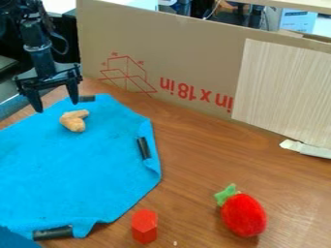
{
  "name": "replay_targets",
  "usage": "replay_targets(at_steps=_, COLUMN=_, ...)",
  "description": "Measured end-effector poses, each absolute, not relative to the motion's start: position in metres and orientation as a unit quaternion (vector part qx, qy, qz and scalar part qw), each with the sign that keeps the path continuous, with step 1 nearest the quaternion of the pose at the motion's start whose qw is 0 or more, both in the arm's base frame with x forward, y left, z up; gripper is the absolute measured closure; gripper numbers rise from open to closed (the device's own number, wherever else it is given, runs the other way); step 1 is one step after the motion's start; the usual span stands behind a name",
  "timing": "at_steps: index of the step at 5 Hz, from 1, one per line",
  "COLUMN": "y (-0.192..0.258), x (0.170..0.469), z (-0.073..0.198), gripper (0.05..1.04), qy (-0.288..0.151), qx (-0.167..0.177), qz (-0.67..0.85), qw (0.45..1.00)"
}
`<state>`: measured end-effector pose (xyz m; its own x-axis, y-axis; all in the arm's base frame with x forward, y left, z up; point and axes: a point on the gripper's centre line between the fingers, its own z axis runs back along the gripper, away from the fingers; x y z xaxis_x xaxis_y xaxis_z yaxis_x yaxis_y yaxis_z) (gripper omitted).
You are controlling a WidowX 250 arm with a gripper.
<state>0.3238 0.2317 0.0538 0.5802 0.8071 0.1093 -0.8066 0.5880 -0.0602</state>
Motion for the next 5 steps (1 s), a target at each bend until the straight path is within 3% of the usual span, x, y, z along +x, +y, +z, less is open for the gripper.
replay_targets(at_steps=2, y=0.229, x=0.322, z=0.029, gripper=0.083, qy=-0.028, qx=-0.012, qz=0.466, qw=0.884)
replay_targets(at_steps=5, y=0.225, x=0.336, z=0.003, gripper=0.1, qy=-0.029, qx=0.004, qz=0.478, qw=0.878)
